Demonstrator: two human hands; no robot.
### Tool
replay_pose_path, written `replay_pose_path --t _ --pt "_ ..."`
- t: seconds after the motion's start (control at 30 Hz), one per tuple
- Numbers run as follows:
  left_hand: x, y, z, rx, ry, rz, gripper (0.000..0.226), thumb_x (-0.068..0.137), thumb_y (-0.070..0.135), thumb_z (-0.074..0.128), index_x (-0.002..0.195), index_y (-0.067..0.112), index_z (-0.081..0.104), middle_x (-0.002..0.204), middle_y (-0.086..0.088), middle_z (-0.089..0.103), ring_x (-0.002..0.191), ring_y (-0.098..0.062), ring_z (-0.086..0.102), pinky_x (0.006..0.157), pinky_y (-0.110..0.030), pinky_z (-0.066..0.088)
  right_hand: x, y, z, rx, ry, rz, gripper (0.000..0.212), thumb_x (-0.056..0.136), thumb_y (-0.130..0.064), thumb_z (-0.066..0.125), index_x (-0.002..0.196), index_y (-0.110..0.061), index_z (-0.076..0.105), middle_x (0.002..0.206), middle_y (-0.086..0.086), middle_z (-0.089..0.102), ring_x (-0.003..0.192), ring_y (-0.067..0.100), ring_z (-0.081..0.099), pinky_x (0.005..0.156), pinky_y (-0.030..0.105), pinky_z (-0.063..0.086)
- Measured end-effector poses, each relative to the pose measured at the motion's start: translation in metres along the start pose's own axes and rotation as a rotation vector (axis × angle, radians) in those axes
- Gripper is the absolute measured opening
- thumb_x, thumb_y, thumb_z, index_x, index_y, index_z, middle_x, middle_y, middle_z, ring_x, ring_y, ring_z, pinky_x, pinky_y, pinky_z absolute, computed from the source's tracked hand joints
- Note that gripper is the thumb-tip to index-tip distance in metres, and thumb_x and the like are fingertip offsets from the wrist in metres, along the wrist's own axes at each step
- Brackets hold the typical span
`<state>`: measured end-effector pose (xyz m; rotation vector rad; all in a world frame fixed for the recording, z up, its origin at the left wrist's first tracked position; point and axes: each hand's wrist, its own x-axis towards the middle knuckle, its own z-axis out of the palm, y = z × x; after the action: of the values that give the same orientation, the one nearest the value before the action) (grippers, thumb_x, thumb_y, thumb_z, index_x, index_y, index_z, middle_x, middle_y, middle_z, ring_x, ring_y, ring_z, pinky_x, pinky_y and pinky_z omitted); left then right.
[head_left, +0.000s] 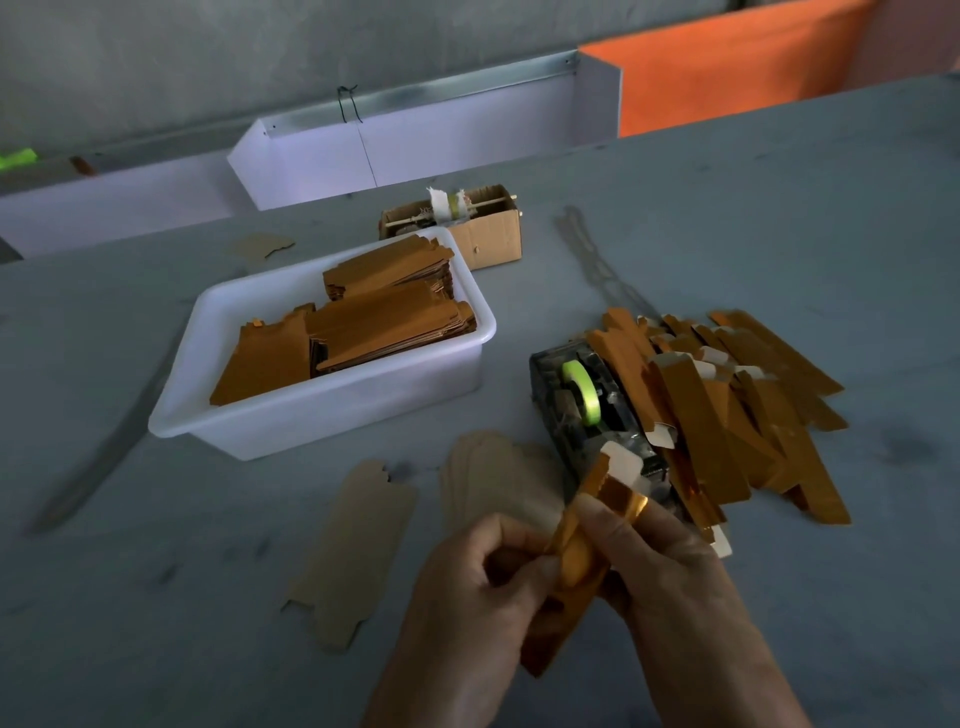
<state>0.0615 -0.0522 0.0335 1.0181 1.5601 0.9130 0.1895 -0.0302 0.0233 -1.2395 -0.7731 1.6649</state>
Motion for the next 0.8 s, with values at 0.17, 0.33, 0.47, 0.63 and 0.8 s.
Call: replay_pose_path --t 0.17,0.33,0.47,0.63,0.8 --pt "-0.003 0.006 -0.001 -0.141 -0.198 -0.057 0.006 0.074 0.03 0.077 0.077 0.026 0.075 0.071 -0.003 0.073 0.062 -0.013 0.068 0.059 -0.026 0.055 0.003 -0.006 -0.006 -0.046 0.059 0.05 0.035 0.084 -0.04 0.058 0.058 -0.016 0.064 0.059 0.009 0.054 0.068 0.026 0.057 0.073 0.039 0.049" --pt "-0.006 0.012 0.005 -0.234 -0.205 -0.056 0.012 0.065 0.035 0.069 0.071 0.025 0.074 0.064 0.001 0.07 0.056 -0.008 0.066 0.052 -0.017 0.05 -0.001 -0.018 -0.007 -0.128 0.047 -0.002 0.037 0.087 -0.04 0.054 0.07 -0.008 0.06 0.059 0.012 0.047 0.061 0.024 0.054 0.062 0.032 0.048" --pt "-0.001 0.014 0.001 -0.288 0.088 -0.006 0.016 0.081 0.011 0.067 0.066 0.009 0.066 0.045 -0.001 0.056 0.034 -0.006 0.045 0.035 -0.013 0.032 -0.004 -0.031 -0.023 -0.393 0.16 -0.412 0.032 0.076 -0.048 0.052 0.075 -0.019 0.066 0.067 -0.006 0.062 0.059 0.003 0.058 0.05 0.012 0.047" --pt "0.002 0.016 -0.001 -0.253 0.158 0.007 0.024 0.085 0.016 0.066 0.061 0.014 0.064 0.051 0.001 0.053 0.04 -0.003 0.044 0.038 -0.014 0.035 0.02 -0.041 -0.053 -0.567 0.3 -0.457 0.013 0.085 -0.02 0.061 0.08 -0.03 0.068 0.086 -0.003 0.064 0.076 0.014 0.06 0.057 0.022 0.041" --pt "0.008 0.016 0.013 -0.301 0.148 -0.057 0.017 0.087 0.022 0.065 0.072 0.015 0.068 0.063 -0.003 0.062 0.054 -0.014 0.053 0.049 -0.025 0.038 0.035 -0.044 -0.052 -0.692 0.157 -0.335 0.015 0.087 -0.027 0.06 0.076 -0.033 0.067 0.066 -0.013 0.061 0.065 0.005 0.057 0.055 0.02 0.035"
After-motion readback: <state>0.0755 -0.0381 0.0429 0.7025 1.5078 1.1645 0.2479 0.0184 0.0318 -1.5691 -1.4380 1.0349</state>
